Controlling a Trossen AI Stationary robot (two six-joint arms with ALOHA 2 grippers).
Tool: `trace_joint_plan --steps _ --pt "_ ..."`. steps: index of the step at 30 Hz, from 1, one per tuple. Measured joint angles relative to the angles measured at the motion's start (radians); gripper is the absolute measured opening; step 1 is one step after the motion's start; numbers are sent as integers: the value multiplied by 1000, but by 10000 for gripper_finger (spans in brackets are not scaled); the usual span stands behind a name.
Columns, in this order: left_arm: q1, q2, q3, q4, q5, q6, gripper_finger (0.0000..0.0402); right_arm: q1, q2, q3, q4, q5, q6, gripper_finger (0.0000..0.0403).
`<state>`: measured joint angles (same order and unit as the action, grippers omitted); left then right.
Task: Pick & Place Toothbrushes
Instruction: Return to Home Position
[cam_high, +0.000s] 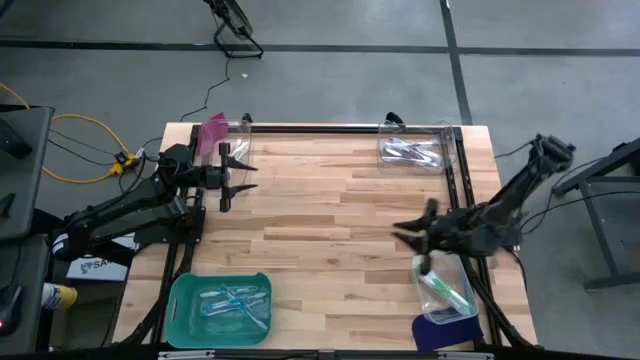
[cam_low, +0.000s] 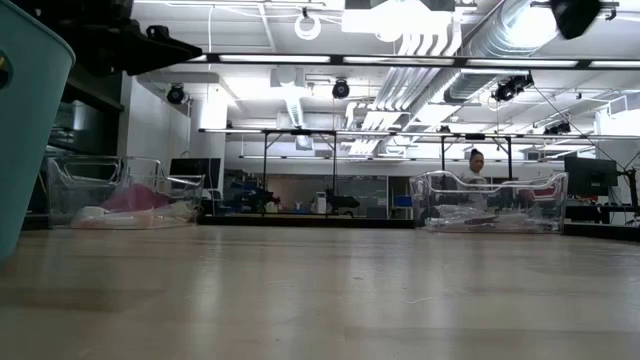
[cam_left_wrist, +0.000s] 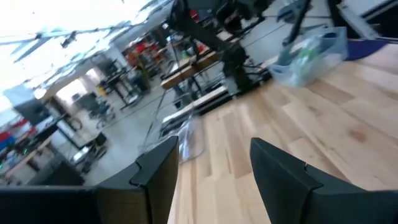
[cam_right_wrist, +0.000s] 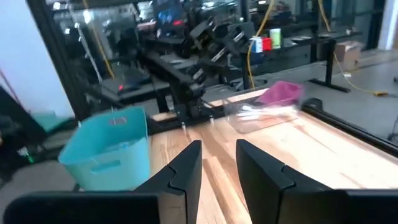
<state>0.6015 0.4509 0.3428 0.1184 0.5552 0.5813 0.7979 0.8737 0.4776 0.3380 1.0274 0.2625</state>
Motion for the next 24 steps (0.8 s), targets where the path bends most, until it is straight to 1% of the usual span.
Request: trace_joint_plan --steps 4,6,8,9,13,16,20,24 --pt "0 -40 0 -29 39 35 193 -160 182 -2 236 -227 -58 93" --pt "0 -53 0 -49 54 59 193 -239 260 1 323 -341 -69 93" --pt "0 -63 -1 -72 67 77 193 -299 316 -2 375 -417 -95 93" --pt "0 -69 -7 -67 72 77 193 -320 329 -3 396 -437 -113 93" --pt "1 -112 -50 -59 90 90 193 -377 316 -4 417 -460 -151 93" --pt "1 -151 -76 -56 89 92 193 -383 250 -34 415 -459 -187 93" --pt "1 -203 -104 -59 86 91 193 -390 119 -126 423 -452 -173 93" --pt "1 -235 -144 -58 84 72 193 -455 56 -241 512 -467 -105 93"
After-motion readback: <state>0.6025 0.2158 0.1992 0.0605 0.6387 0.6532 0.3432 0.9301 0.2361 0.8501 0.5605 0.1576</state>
